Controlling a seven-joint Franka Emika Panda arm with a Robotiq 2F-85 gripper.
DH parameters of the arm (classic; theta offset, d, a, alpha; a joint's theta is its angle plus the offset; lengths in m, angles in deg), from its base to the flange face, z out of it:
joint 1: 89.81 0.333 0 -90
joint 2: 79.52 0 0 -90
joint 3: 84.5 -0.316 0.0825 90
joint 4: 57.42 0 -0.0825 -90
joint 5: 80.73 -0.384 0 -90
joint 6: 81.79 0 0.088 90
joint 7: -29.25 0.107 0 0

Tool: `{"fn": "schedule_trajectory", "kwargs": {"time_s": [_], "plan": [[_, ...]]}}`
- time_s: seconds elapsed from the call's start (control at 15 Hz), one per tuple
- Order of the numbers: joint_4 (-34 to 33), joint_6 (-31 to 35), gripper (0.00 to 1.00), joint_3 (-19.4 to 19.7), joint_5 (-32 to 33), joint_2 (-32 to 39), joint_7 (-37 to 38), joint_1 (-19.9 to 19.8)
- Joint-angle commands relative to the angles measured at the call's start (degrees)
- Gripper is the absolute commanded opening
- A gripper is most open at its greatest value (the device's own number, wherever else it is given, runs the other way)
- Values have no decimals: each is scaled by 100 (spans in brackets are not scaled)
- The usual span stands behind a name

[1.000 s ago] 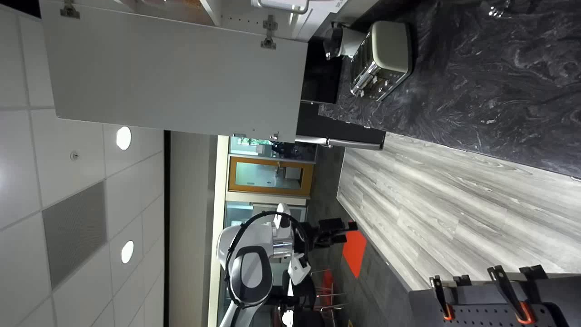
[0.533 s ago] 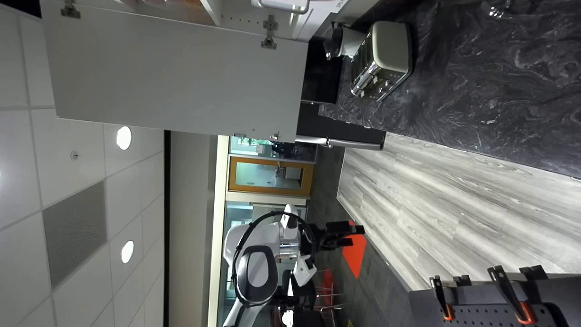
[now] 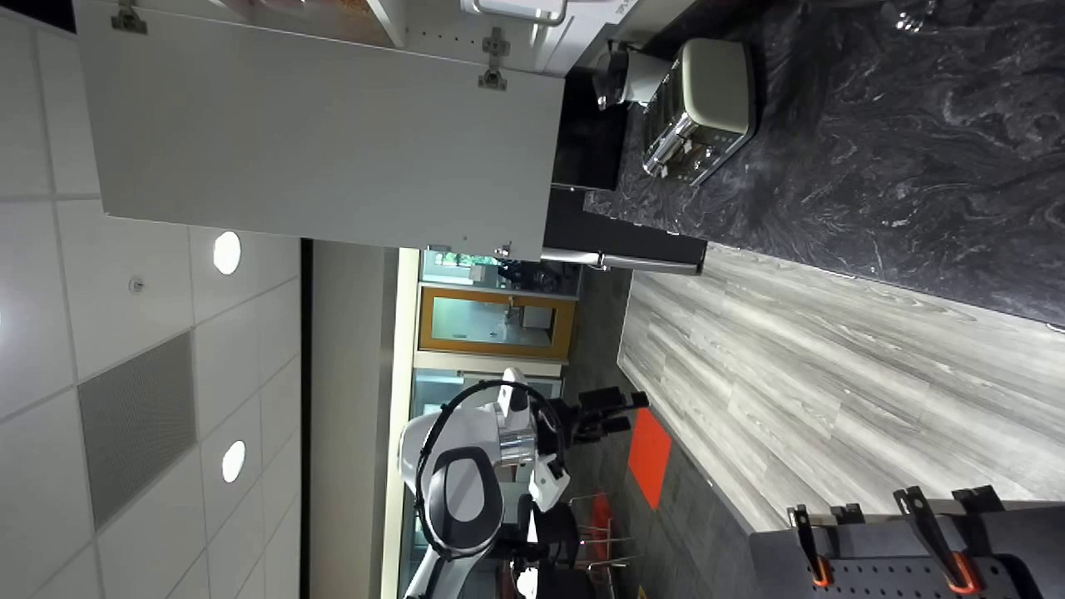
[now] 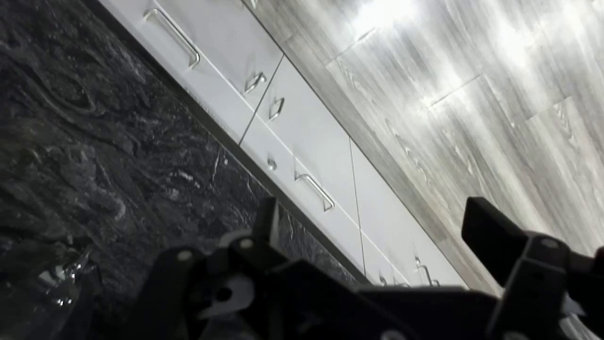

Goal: Close the open cabinet door

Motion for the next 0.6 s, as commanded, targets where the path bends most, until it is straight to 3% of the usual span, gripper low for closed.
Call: {"fn": "schedule_trajectory", "kwargs": {"time_s": [0.0, 0.33, 0.53], "plan": [[-34, 1192, 100, -301, 2, 237, 332, 82], [-299, 3654, 100, -1321, 346, 1140, 1043, -183], [-527, 5024, 100, -2419, 784, 1605, 1827, -1052]]}}
